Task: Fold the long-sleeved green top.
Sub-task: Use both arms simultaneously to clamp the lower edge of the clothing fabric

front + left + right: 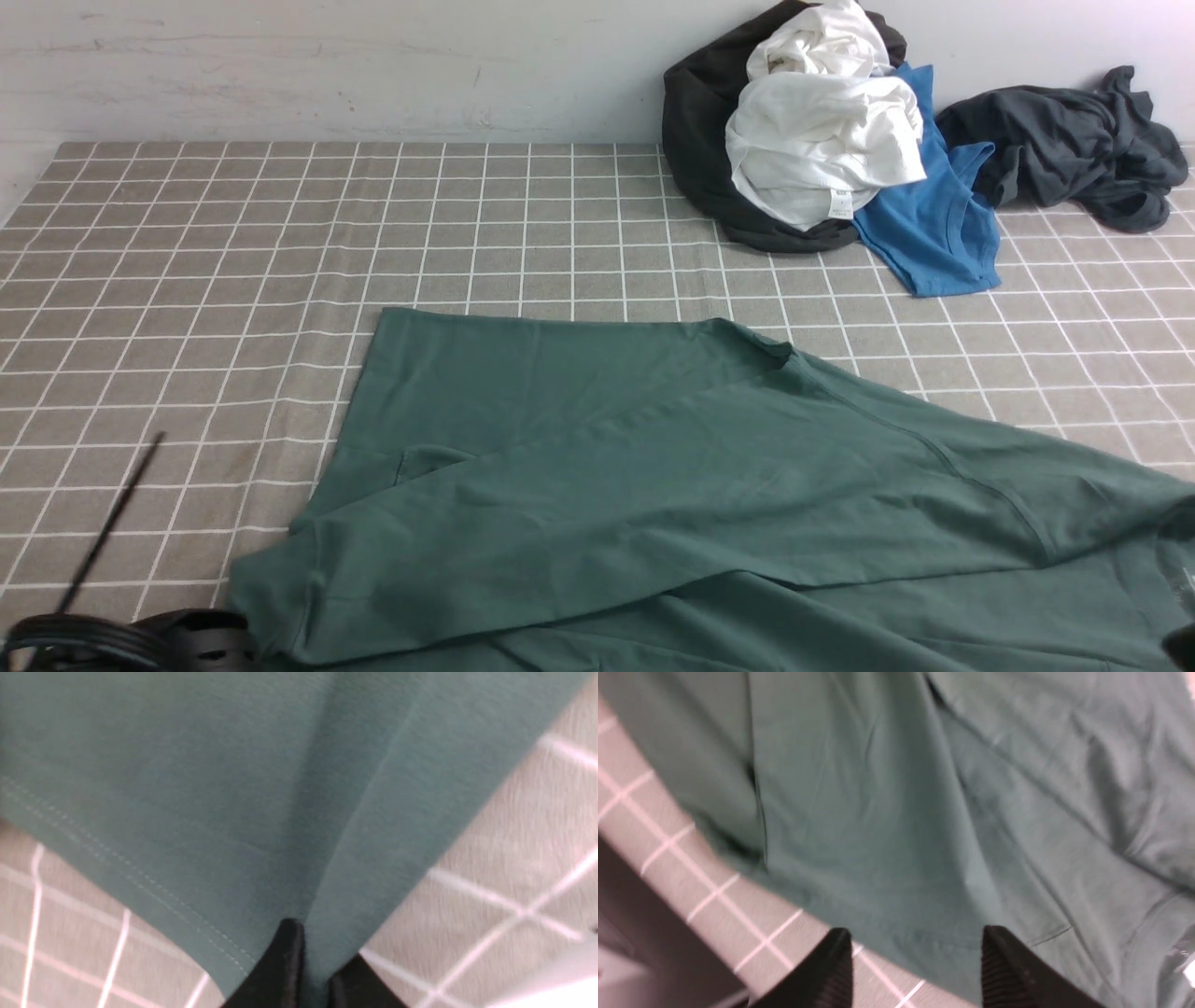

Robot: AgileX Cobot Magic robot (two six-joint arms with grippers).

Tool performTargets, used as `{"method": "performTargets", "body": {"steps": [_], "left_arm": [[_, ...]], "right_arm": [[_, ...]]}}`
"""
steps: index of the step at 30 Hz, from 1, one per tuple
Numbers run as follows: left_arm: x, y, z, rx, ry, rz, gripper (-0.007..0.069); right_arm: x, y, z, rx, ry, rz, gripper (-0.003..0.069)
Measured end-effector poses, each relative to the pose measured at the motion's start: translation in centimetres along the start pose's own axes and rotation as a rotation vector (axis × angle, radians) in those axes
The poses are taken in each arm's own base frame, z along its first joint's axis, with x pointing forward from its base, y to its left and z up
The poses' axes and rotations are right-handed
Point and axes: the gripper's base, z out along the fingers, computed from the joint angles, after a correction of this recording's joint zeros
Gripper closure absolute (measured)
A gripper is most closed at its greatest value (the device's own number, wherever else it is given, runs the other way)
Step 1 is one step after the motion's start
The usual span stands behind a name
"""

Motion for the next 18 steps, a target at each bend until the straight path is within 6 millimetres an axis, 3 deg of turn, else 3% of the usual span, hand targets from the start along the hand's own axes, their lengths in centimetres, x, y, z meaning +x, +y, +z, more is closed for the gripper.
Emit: {"method": "performTargets", "body": {"steps": [5, 18], "left_arm": [[1.2, 0.0, -1.3, 0.009, -0.055, -0.038, 0.0621], [1.7, -0.1, -1.8, 0.018, -0.097, -0.056, 0.0621]], "right_arm": [[1.5, 0.4, 4.6, -0.089, 0.14, -0.122, 0.0179], [5.5, -0.2, 12.5, -0.007, 0.249, -0.49, 0.0165]]}}
